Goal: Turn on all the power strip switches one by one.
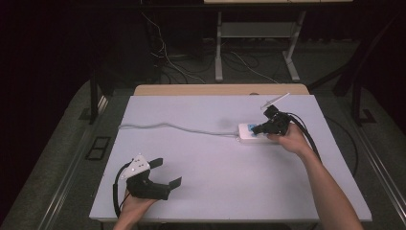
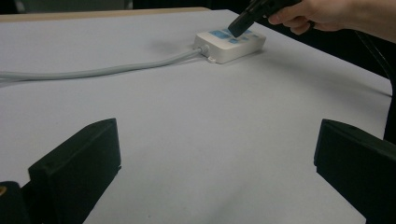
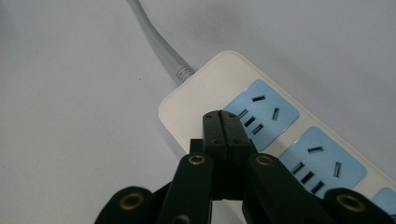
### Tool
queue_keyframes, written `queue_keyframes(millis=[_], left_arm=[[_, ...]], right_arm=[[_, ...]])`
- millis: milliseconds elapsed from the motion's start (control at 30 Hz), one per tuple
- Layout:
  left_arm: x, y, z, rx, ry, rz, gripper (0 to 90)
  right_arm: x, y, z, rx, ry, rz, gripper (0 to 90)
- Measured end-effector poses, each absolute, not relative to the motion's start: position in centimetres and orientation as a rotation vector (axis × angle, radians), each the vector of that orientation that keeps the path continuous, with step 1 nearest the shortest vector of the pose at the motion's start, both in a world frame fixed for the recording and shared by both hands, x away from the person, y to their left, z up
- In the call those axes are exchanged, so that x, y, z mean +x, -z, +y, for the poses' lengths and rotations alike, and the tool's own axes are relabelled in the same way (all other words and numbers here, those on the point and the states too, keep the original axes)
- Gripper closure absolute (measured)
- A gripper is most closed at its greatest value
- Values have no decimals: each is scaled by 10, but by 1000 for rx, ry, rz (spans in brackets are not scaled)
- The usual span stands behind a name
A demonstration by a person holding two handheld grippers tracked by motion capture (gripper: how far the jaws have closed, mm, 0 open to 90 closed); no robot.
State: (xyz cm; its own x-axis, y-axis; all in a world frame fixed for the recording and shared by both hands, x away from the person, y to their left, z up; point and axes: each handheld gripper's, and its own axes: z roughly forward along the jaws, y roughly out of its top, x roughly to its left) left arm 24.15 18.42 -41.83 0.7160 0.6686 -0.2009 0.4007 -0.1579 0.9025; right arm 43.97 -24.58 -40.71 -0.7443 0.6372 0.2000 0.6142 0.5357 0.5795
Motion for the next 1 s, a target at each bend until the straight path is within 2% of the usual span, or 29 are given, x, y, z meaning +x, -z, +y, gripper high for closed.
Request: queue_keyframes(millis=[1000], left_arm=[[241,418,183,1783,-290,843,0]], right_arm=[[438,416,-248,1120,-1057,2696,900]])
